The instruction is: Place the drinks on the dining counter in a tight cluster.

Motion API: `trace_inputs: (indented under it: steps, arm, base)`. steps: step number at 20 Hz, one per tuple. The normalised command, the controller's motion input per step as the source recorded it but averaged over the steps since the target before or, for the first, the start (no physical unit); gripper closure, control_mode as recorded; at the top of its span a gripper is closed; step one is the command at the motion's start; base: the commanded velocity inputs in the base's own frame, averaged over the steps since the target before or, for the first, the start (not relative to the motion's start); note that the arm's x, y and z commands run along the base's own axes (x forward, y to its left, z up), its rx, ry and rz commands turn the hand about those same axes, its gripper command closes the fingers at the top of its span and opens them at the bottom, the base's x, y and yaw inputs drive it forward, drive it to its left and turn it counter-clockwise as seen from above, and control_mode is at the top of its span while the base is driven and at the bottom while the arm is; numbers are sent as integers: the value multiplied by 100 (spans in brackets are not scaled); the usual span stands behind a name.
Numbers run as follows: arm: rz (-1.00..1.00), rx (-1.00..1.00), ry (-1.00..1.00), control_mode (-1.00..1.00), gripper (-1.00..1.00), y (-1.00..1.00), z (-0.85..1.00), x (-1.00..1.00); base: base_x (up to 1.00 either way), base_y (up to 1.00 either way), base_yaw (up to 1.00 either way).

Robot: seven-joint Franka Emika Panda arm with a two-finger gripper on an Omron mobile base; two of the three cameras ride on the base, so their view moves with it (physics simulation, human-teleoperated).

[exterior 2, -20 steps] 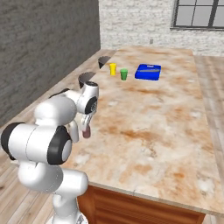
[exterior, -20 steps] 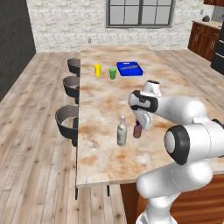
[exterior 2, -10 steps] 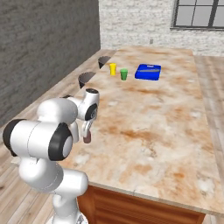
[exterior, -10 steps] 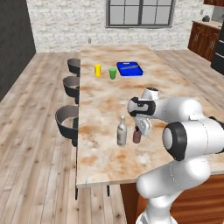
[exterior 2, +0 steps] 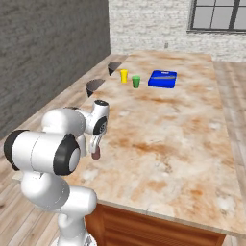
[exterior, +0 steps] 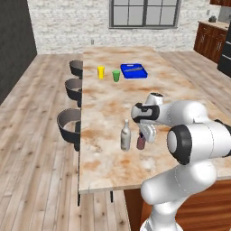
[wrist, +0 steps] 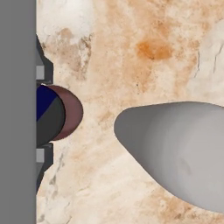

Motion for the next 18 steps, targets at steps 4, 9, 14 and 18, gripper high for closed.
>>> trace_inputs:
  steps: [4,9,14,18]
  arm:
    - [0,0,0,-100,100,0,-1,13]
    - [0,0,0,-100,100,0,0,20]
    - [0,0,0,-100,100,0,-2,6]
    - [0,0,0,-100,100,0,-24,0]
  base:
    - [0,0,0]
    - [0,0,0]
    - [0,0,0]
    - [0,0,0]
